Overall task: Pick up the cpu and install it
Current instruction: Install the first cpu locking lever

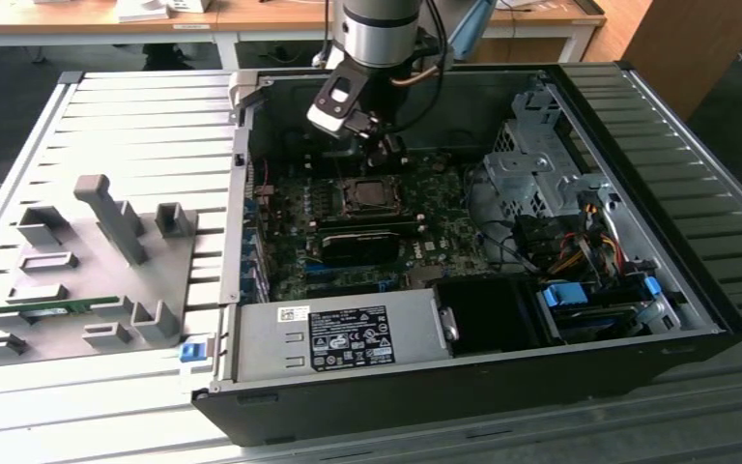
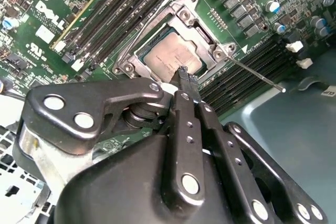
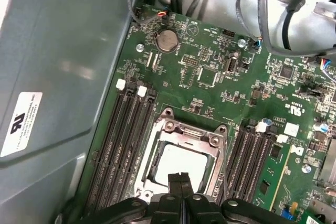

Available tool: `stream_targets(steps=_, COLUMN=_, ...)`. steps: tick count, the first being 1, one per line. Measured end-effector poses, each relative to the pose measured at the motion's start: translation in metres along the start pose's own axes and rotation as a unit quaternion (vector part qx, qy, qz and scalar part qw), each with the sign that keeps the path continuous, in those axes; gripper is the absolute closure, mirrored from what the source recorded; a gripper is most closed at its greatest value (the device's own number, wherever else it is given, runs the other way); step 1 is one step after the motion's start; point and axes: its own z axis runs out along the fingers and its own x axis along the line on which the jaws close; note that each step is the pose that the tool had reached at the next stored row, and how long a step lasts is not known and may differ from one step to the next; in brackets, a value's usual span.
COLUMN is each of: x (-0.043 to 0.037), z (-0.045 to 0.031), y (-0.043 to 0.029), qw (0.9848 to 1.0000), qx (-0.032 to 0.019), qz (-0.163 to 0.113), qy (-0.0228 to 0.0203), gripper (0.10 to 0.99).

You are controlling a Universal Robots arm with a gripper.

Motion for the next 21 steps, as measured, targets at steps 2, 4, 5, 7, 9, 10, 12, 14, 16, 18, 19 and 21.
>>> stream_targets(steps=2, x=0.0000, z=0.0000, y=0.0000, qw=1.0000, qx=0.0001, qz=-0.006, qy=-0.0001, gripper=0.980)
stream_targets(steps=4, x=0.0000, z=0.0000, y=0.0000, qw=0.9999, qx=0.0002, qz=-0.013, qy=-0.0002, gripper=0.980)
stream_targets(steps=5, x=-0.0001, z=0.0000, y=-0.0001, qw=0.9999, qx=0.0002, qz=-0.017, qy=-0.0003, gripper=0.980)
stream_targets(steps=7, x=0.0000, z=0.0000, y=-0.0001, qw=0.9997, qx=0.0003, qz=-0.025, qy=-0.0002, gripper=0.980)
stream_targets(steps=9, x=0.0000, z=0.0000, y=-0.0001, qw=0.9995, qx=0.0003, qz=-0.033, qy=-0.0001, gripper=0.980)
stream_targets(steps=10, x=0.0000, z=0.0000, y=-0.0001, qw=0.9993, qx=0.0003, qz=-0.037, qy=-0.0001, gripper=0.980)
stream_targets(steps=12, x=0.0000, z=-0.0001, y=-0.0001, qw=0.9990, qx=0.0004, qz=-0.045, qy=-0.0001, gripper=0.980)
stream_targets(steps=14, x=0.0000, z=-0.0001, y=-0.0001, qw=0.9985, qx=0.0005, qz=-0.054, qy=-0.0002, gripper=0.980)
stream_targets(steps=16, x=0.0000, z=-0.0001, y=-0.0001, qw=0.9978, qx=0.0006, qz=-0.066, qy=-0.0001, gripper=0.980)
stream_targets(steps=18, x=0.0000, z=-0.0001, y=-0.0001, qw=0.9968, qx=0.0007, qz=-0.079, qy=0.0000, gripper=0.980)
stream_targets(steps=19, x=0.0000, z=0.0000, y=-0.0001, qw=0.9962, qx=0.0007, qz=-0.087, qy=0.0002, gripper=0.980)
stream_targets(steps=21, x=0.0000, z=-0.0001, y=-0.0002, qw=0.9945, qx=0.0008, qz=-0.105, qy=0.0003, gripper=0.980)
